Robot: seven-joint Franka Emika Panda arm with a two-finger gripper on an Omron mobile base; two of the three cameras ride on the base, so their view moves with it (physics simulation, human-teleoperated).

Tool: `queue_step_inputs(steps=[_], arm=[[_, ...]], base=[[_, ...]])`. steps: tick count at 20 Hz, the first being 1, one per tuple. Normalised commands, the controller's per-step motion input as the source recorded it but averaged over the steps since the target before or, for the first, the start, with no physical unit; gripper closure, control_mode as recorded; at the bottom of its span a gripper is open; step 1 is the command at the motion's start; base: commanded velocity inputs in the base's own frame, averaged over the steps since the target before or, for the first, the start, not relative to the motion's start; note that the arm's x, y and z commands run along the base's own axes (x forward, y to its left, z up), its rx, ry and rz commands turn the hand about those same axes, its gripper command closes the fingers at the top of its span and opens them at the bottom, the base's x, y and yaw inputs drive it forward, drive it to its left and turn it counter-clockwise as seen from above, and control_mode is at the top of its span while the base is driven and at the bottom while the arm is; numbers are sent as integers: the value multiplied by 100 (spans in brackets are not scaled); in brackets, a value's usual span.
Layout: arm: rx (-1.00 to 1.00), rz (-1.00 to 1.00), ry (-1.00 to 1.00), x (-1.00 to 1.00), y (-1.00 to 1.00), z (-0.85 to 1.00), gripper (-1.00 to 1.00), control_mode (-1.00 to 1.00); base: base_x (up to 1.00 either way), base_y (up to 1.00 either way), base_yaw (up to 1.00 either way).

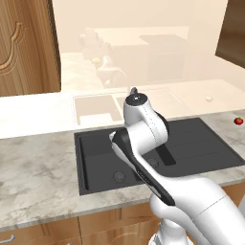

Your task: Turn on the sink faucet. Then move the lemon from the counter to the sink. Turn off the sink. Move the vegetable from the sink to the pot next to the stove. Finally move the pot to the front left burner.

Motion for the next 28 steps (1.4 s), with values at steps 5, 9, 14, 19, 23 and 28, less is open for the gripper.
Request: queue_step_inputs(steps=[5, 9, 14, 19, 23, 28], arm=[[0, 0, -2, 0, 0, 0, 100, -100], [0, 0, -2, -7, -1, -2, 100, 100], [0, 0, 0, 0, 0, 0, 100, 100], [0, 0, 0, 0, 0, 0, 100, 100], [0, 0, 0, 0, 0, 0, 100, 100], [0, 0, 0, 0, 0, 0, 100, 100]], base=[[0, 0, 0], [-13, -4, -4], [-12, 0, -15], [-10, 3, -15], [-37, -4, -26], [-44, -7, -37]])
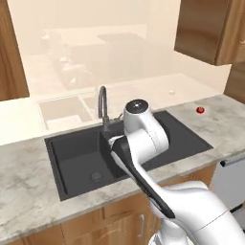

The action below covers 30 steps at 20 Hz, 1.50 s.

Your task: Turn on the sink faucet. Then move the lemon from the counter to the sink. Turn off the sink. Move the vegetable from the sink to the pot next to the stove. Finally move the pot to the front left burner.

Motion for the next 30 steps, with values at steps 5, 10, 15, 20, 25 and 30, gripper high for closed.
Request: queue_step_inputs(steps=[5, 10, 15, 20, 25, 30], arm=[[0, 0, 0, 0, 0, 0, 100, 100], [0, 0, 0, 0, 0, 0, 100, 100], [0, 0, 0, 0, 0, 0, 100, 100], [0, 0, 0, 0, 0, 0, 100, 100], [0, 0, 0, 0, 0, 0, 100, 100], [0, 0, 0, 0, 0, 0, 100, 100]], base=[[-31, -3, -45], [-2, -14, -51], [0, -21, -52], [0, -27, -54], [0, -29, -55], [0, -32, -54]])
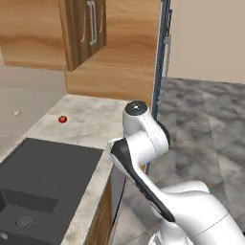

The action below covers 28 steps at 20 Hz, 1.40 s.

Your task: Turn on the sink faucet. Then move the lemon from the counter to the sink. Turn off the sink. Move the vegetable from the sink to the pot next to the stove. Finally move the pot to the front left burner.

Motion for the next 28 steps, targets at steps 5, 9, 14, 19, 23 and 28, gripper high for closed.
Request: queue_step_inputs(steps=[5, 9, 14, 19, 23, 28], arm=[[0, 0, 0, 0, 0, 0, 100, 100], [0, 0, 0, 0, 0, 0, 100, 100], [0, 0, 0, 0, 0, 0, 100, 100], [0, 0, 0, 0, 0, 0, 100, 100], [0, 0, 0, 0, 0, 0, 100, 100], [0, 0, 0, 0, 0, 0, 100, 100]], base=[[0, -29, -54], [0, -31, -53], [0, -32, -53], [0, -31, -52], [0, -31, -50], [19, -25, -45]])
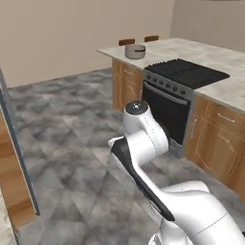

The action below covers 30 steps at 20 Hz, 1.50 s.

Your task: Turn on the sink faucet. Then move the lemon from the counter to the sink. Turn off the sink. Move the vegetable from the sink to the pot next to the stove. Finally move the pot to the front left burner.

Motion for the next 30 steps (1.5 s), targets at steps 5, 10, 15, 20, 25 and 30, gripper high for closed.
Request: queue_step_inputs(steps=[5, 10, 15, 20, 25, 30], arm=[[0, 0, 0, 0, 0, 0, 100, 100], [0, 0, 0, 0, 0, 0, 100, 100], [0, 0, 0, 0, 0, 0, 100, 100], [0, 0, 0, 0, 0, 0, 100, 100], [0, 0, 0, 0, 0, 0, 100, 100], [0, 0, 0, 0, 0, 0, 100, 100]], base=[[55, -5, -37], [78, 0, -31], [87, 0, -29], [90, 0, -29], [83, 6, -31], [82, 15, -30]])
